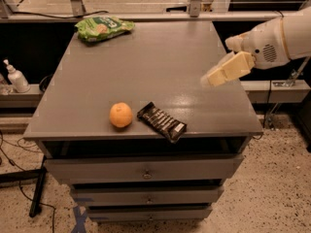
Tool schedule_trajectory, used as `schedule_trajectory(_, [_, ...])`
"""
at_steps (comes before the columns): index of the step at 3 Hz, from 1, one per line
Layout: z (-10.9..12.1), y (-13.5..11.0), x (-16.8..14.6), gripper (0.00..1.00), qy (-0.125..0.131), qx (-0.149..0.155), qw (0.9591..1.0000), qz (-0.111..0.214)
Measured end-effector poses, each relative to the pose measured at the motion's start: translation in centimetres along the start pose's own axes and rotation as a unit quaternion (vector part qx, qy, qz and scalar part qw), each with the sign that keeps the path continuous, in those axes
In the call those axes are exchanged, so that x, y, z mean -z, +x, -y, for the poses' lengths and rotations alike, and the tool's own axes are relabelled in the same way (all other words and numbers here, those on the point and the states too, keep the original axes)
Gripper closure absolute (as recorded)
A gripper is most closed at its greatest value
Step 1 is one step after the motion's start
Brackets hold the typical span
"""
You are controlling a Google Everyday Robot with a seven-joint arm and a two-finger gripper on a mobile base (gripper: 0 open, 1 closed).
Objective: Move rxbar chocolate near orange
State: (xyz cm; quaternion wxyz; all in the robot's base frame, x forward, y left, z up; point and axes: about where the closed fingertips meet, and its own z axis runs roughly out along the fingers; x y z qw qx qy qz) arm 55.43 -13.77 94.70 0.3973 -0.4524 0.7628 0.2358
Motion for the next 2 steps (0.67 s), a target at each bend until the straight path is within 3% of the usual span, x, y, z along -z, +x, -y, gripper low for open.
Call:
schedule_trajectory(1, [4.98, -0.84, 3.57, 0.0, 0.082, 0.05, 0.9941, 0.049])
schedule_trajectory(2, [5.02, -1.1, 3.45, 0.0, 0.085, 0.06, 0.9934, 0.049])
